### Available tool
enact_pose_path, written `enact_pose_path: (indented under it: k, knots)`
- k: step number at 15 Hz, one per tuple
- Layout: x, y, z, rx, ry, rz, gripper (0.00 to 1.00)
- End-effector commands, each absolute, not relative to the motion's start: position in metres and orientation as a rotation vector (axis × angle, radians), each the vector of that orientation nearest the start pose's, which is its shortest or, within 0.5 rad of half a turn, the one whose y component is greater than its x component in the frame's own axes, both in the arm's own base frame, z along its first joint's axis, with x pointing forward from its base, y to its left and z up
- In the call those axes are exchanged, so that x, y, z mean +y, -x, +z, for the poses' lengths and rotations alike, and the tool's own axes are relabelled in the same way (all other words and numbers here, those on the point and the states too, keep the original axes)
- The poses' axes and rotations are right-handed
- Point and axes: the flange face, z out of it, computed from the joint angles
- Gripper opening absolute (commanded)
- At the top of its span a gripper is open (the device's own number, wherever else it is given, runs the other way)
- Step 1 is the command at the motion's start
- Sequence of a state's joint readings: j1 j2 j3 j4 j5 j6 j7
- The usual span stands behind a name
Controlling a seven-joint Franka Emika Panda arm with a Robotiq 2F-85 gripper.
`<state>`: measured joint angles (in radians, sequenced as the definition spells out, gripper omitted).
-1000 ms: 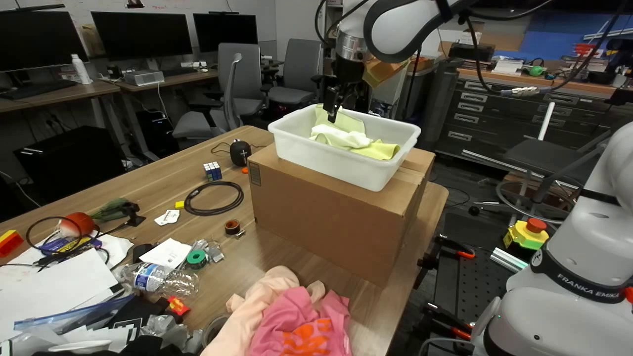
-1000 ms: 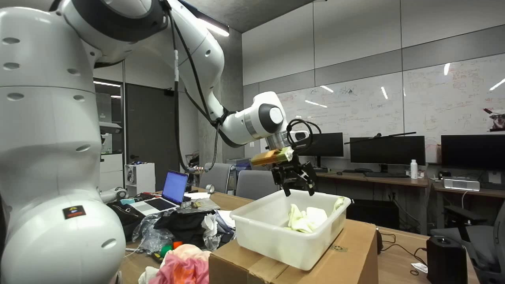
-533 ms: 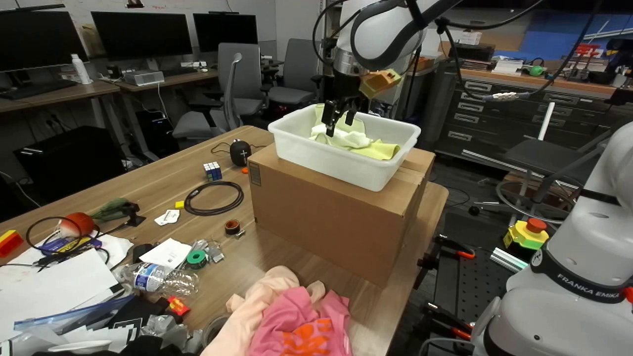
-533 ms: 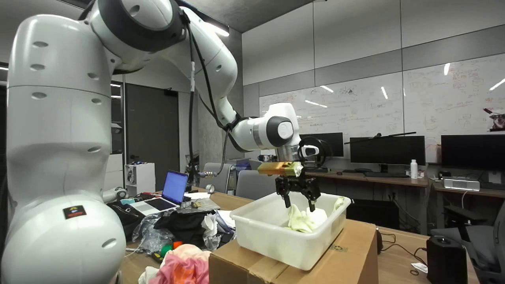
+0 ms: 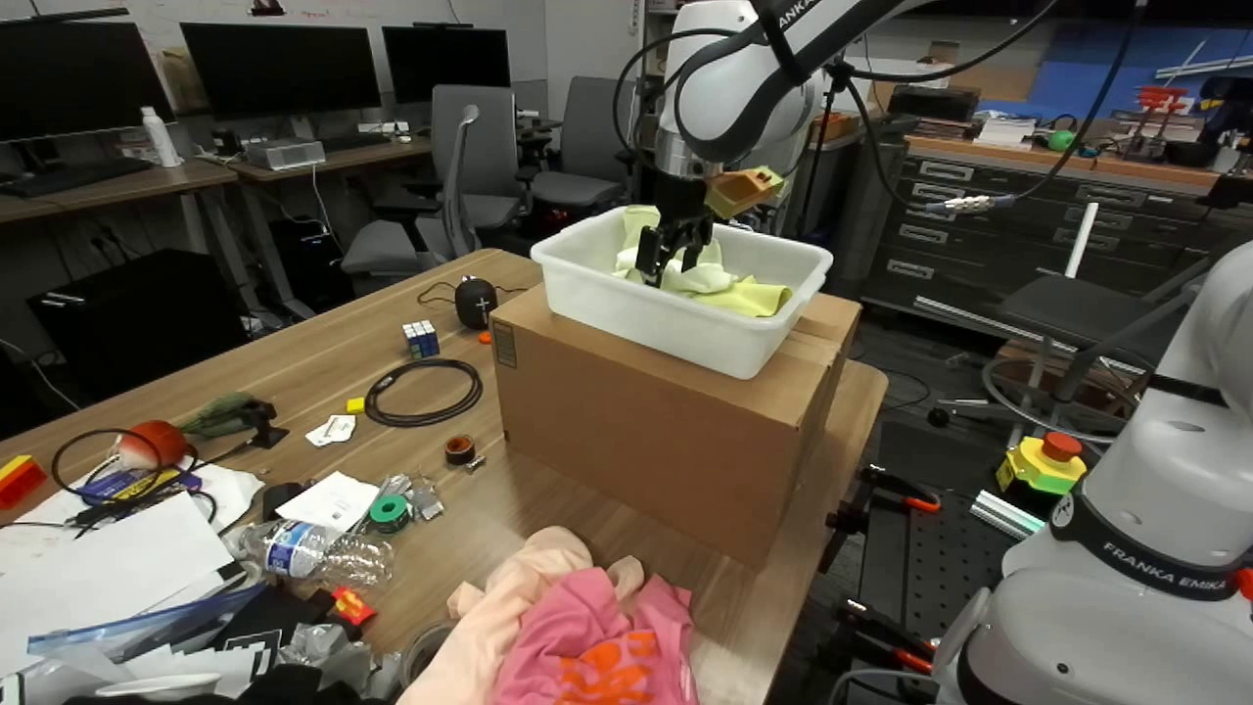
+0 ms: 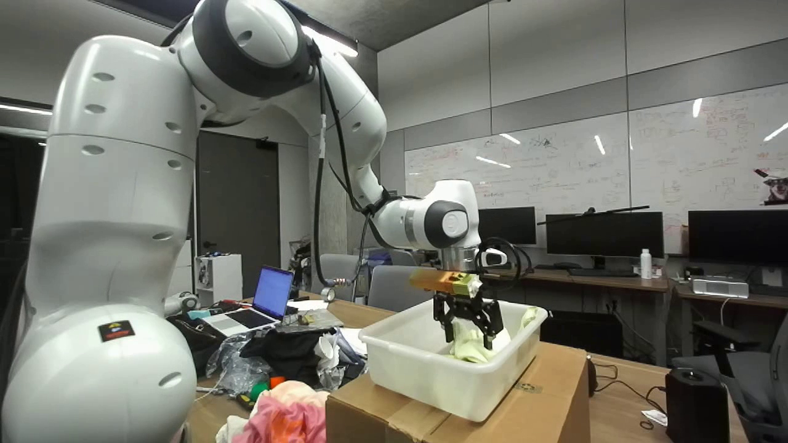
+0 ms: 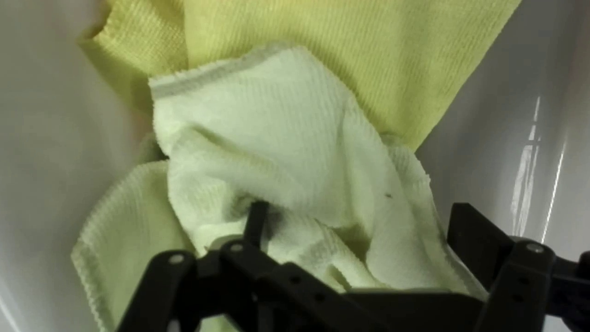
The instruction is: Pick the cloths in the plastic box and put them on the table
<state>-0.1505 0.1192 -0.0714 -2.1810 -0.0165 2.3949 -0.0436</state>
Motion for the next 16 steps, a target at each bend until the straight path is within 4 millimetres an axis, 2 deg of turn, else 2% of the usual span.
enact_pose_path:
  k: [1, 2, 5, 11, 14, 16]
  knots:
    - [-0.13, -0.555, 0.346, 0.26, 3.149, -0.138, 0.75]
    - [-0.13, -0.555, 0.347, 0.259, 3.148, -0.138, 0.74]
    - [-0.129, -0.555, 0.353, 0.269, 3.143, -0.153, 0.49]
    - [-0.129, -0.556, 0.362, 0.289, 3.117, -0.184, 0.06]
    - [-0.128, -0.556, 0.365, 0.31, 3.08, -0.19, 0.0]
    - [-0.128, -0.555, 0.37, 0.335, 3.04, -0.204, 0.03]
